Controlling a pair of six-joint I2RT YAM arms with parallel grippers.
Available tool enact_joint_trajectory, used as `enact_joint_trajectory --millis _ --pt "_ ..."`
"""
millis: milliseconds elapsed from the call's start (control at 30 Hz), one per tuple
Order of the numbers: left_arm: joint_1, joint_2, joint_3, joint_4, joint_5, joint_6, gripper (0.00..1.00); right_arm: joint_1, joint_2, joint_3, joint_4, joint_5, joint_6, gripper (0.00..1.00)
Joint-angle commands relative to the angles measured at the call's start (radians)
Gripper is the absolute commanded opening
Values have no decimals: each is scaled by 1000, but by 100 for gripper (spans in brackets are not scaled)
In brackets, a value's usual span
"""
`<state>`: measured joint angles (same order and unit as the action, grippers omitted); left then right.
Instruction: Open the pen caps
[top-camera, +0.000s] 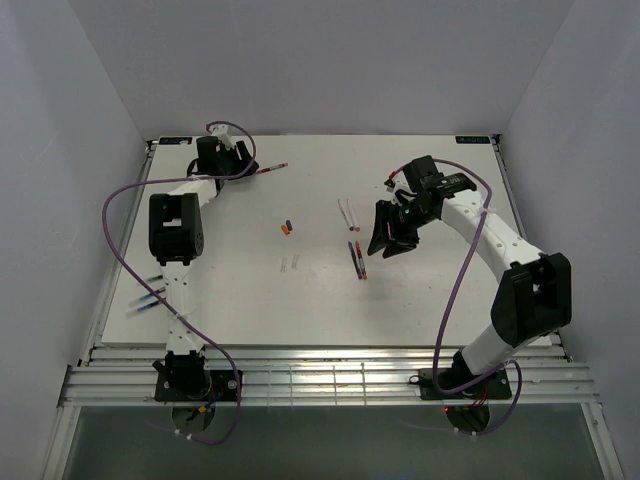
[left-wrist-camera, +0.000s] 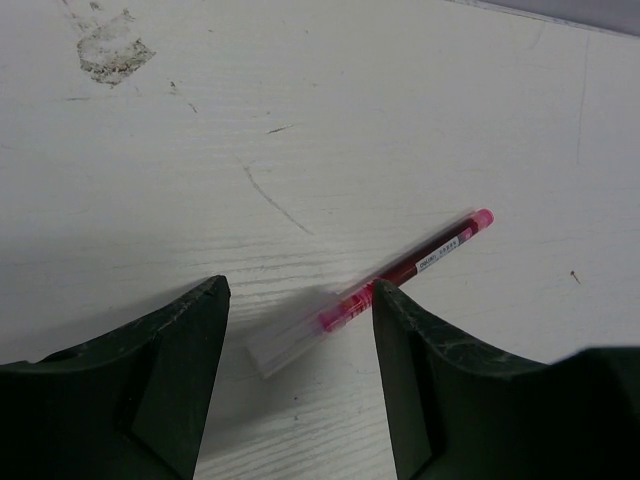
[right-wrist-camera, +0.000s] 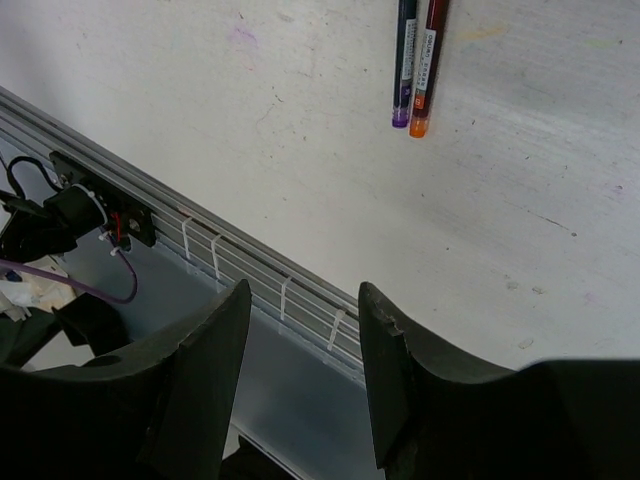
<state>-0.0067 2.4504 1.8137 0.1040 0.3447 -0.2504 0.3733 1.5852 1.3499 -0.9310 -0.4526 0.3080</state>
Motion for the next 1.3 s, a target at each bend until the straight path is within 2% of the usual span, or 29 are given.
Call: enact_joint_trajectory --millis 0,133,267,533,700,900,1067,1267 --pt "-6 -25 -33 -75 51 -23 69 -5 -24 -17 26 -15 9 53" --pt "-6 -27 -33 -170 76 -44 69 -5 -39 -41 46 -18 26 53" --pt "-9 -50 -69 -181 139 -56 68 -5 -59 -75 67 -21 40 53" --pt "-13 -120 -195 -187 88 -72 66 -5 -93 -107 78 -15 46 53" --pt "-21 -129 -197 -233 106 -75 63 -5 -119 -129 93 -15 54 53" --pt "-61 -85 -80 -415 -19 -24 60 -4 -151 -146 115 -5 65 53" --pt "-105 -83 -51 -463 -148 -9 57 -4 -165 -166 120 -5 72 53" --pt "-145 -65 -27 -521 -230 34 56 -4 -198 -186 123 -1 75 53"
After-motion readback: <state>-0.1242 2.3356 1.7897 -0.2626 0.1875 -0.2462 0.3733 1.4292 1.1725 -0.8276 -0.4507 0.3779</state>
